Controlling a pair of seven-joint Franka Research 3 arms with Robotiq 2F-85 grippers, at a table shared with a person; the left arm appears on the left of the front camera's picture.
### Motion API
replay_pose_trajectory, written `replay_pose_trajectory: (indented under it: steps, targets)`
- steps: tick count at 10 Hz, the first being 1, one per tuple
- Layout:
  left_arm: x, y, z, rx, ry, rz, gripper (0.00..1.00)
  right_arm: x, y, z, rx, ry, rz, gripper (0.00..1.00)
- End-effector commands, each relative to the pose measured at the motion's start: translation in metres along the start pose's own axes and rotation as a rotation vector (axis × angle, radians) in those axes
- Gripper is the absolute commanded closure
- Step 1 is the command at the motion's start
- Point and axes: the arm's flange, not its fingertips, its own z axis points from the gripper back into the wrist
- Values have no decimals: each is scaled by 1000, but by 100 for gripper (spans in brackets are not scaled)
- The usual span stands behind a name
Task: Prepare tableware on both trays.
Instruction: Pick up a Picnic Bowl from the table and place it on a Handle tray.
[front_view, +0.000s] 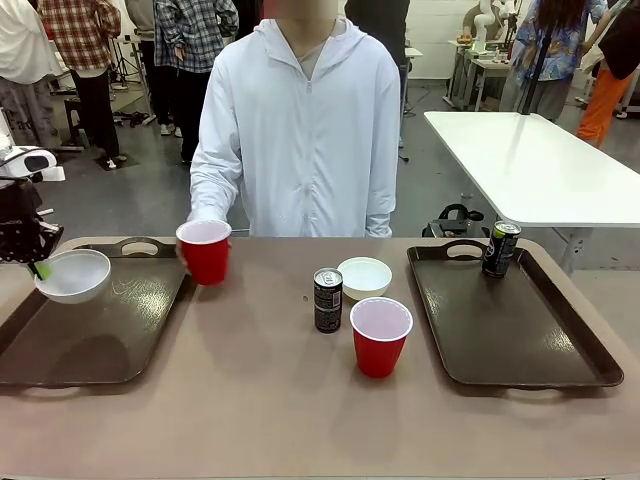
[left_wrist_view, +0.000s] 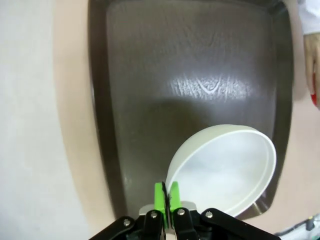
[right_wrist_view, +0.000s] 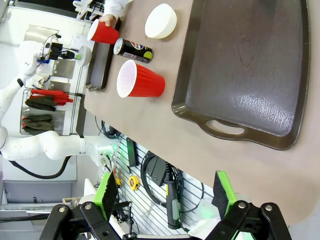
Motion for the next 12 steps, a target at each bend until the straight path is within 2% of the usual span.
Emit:
replay_pose_trajectory:
  steps: [1, 2, 3, 4, 5, 10, 12]
  targets:
    - [-22, -3, 6, 48, 15, 12, 100, 0, 0, 0, 2, 2, 1, 0]
    - [-46, -5, 9, 74, 43, -7, 100, 0, 0, 0, 2, 2, 1, 0]
    - [-96, -7, 18, 86, 88, -99, 100, 0, 0, 0, 2, 2, 1, 0]
    - [-126, -11, 26, 29, 129, -193, 100, 0, 0, 0, 2, 2, 1, 0]
    - [-136, -14, 34, 37, 114, -223, 100, 0, 0, 0, 2, 2, 1, 0]
    - [-139, -15, 32, 1, 109, -235, 100, 0, 0, 0, 2, 2, 1, 0]
    - [-127, -18, 32, -24, 81, -222, 100, 0, 0, 0, 2, 2, 1, 0]
